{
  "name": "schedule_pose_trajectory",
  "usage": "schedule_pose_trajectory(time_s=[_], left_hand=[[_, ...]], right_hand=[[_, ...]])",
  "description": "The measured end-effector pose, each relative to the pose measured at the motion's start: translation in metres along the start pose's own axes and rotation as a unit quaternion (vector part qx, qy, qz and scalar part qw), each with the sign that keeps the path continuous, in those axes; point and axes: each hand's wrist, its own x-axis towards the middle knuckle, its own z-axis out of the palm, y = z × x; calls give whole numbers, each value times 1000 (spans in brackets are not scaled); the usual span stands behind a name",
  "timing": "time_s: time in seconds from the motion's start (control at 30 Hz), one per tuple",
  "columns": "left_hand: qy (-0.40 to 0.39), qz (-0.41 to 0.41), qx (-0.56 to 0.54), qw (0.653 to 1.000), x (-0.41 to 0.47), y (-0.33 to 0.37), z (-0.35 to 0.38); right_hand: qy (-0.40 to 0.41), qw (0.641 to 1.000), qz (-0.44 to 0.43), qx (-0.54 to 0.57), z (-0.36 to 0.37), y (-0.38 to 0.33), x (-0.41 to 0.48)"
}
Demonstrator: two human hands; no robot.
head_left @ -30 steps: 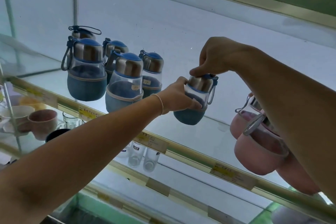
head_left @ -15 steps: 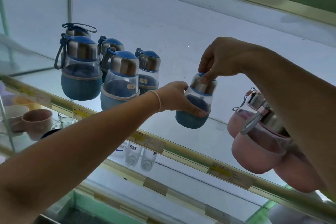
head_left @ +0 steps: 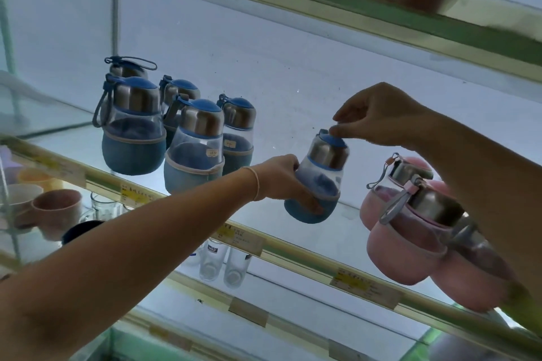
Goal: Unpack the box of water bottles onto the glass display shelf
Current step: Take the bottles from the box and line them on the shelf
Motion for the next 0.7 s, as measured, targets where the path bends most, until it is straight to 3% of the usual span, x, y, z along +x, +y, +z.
schedule_pose_trajectory(time_s=[0.07, 0.2, 0.37, 0.5, 0.7], left_hand=[[68, -5, 19, 997, -3, 3, 12], [119, 4, 81, 990, 4, 10, 34], [74, 11, 122, 990, 9, 16, 41], [23, 2, 32, 999, 7, 12, 36], [49, -3, 17, 999, 17, 11, 42]], right_hand=[[28, 998, 33, -41, 2, 2, 1], [-39, 994, 76, -72, 8, 1, 0], [-49, 991, 57, -108, 4, 5, 0], [-70, 991, 55, -104, -1, 12, 0], [-87, 989, 59, -105, -4, 21, 3]])
